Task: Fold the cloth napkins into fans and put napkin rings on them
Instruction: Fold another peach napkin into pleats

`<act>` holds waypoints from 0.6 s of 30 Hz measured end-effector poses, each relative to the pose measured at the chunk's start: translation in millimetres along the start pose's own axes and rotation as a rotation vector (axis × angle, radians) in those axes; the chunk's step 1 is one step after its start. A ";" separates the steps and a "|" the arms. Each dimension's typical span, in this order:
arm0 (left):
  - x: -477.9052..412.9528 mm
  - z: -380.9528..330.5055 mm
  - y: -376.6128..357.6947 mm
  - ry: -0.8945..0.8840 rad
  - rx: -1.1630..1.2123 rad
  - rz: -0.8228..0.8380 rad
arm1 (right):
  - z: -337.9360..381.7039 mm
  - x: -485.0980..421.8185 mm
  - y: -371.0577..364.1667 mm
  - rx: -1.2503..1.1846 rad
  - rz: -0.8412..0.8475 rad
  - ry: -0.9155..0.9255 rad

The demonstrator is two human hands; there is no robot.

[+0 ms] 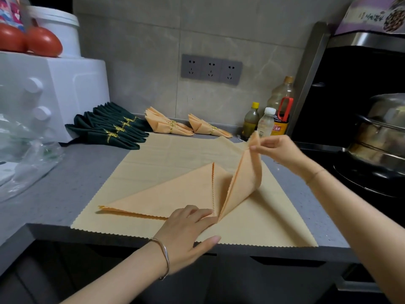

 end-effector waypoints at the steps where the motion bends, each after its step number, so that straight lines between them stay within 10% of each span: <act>1: 0.0 -0.2 0.5 0.011 0.009 0.007 | -4.7 -12.5 -13.8 -0.028 -0.004 -0.013; 18: -10.8 -2.3 3.2 0.010 0.071 0.053 | -85.5 -55.5 -113.9 0.006 0.028 -0.082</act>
Point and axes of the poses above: each hand's wrist, its own x-axis away from the middle knuckle, its own y-axis out of the back of the hand, z = x × y, the point moved 5 cm from there along -x, towards the middle knuckle, and after that the axes turned 3 degrees about -x, right-handed, at the moved point
